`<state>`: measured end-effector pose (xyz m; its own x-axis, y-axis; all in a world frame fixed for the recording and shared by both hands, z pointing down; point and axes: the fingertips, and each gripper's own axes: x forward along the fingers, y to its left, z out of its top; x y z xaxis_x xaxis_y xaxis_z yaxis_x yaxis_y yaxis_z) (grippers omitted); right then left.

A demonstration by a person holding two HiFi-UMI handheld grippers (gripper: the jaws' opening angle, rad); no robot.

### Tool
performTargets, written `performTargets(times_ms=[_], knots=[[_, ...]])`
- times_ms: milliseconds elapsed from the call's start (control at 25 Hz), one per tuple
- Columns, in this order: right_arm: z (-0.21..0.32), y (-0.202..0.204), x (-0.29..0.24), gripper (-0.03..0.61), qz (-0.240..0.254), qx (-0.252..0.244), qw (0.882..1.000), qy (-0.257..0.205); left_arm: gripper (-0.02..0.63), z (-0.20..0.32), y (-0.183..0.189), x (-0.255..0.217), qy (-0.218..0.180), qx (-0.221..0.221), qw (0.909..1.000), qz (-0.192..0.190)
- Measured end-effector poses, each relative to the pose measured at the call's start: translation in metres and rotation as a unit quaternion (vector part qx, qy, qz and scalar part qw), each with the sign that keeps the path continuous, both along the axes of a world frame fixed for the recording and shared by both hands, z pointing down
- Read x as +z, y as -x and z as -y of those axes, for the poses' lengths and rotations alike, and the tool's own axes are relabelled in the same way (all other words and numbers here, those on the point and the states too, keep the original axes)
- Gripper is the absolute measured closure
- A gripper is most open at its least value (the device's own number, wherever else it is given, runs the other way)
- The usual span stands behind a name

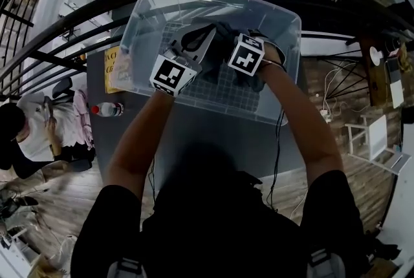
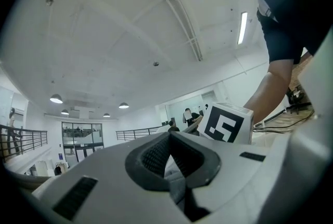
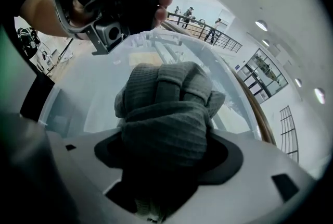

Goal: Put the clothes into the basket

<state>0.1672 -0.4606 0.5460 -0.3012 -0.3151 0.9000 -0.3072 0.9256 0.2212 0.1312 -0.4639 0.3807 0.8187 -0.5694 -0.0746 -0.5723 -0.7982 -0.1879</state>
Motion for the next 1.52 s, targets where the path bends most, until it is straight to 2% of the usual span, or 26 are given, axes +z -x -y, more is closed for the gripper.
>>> performTargets(times_ms=[440, 1000, 1520], knots=[[0.004, 0.0, 0.068, 0.219, 0.015, 0.011, 0.999, 0.028, 0.611, 0.018, -0.033, 0.048, 0.025, 0.047, 0.9976, 0.045], [0.001, 0.006, 0.122, 0.213, 0.021, 0.009, 0.998, 0.052, 0.611, 0.031, -0.048, 0.096, 0.047, 0.071, 0.9914, 0.1], [-0.018, 0.013, 0.161, 0.21, 0.025, -0.001, 0.994, 0.104, 0.611, 0.036, -0.05, 0.118, 0.062, 0.075, 0.9888, 0.113]])
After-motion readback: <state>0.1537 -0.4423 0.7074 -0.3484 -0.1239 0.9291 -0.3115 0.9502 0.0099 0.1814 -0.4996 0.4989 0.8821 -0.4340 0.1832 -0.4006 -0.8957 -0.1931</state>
